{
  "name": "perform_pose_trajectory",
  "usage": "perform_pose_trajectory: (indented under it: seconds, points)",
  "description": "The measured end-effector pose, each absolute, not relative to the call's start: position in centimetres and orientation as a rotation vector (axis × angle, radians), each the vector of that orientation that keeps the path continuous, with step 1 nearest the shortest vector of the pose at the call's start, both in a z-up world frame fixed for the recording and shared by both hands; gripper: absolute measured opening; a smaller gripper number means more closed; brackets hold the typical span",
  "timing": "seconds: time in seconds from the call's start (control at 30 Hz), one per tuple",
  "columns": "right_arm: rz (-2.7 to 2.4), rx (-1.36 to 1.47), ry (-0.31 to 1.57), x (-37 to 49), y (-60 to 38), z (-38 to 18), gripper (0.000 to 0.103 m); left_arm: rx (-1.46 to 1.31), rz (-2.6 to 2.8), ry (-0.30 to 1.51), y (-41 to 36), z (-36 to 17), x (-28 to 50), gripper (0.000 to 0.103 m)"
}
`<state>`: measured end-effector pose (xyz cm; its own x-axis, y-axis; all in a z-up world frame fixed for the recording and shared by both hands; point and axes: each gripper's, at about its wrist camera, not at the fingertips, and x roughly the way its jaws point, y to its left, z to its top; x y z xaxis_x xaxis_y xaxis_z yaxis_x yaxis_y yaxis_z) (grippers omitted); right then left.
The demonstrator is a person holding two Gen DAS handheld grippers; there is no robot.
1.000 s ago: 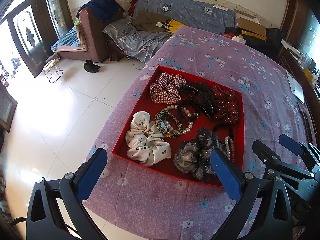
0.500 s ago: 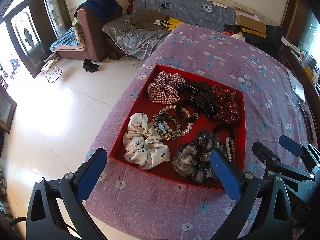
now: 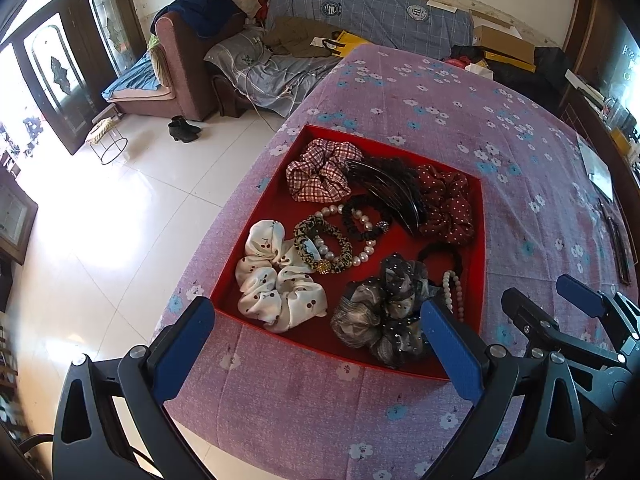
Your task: Organize jewelry
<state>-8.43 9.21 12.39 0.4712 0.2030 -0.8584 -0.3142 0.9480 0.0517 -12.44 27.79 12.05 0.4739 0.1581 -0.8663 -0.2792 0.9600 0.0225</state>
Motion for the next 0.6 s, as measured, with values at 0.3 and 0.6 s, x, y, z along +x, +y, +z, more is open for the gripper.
perform_pose_trajectory:
  seconds: [0.3,0.6]
  points:
    - [0.358,-0.122,1.029,-8.6,8.4,12.6,0.077,-0.126,0.304,1.04,26.5,12.7,-13.1,0.103]
    - [0.392,-0.123,1.038,-9.0,6.4,12.2,0.077,-0.112,0.349,1.018,24.2,13.4,-13.0,0.103]
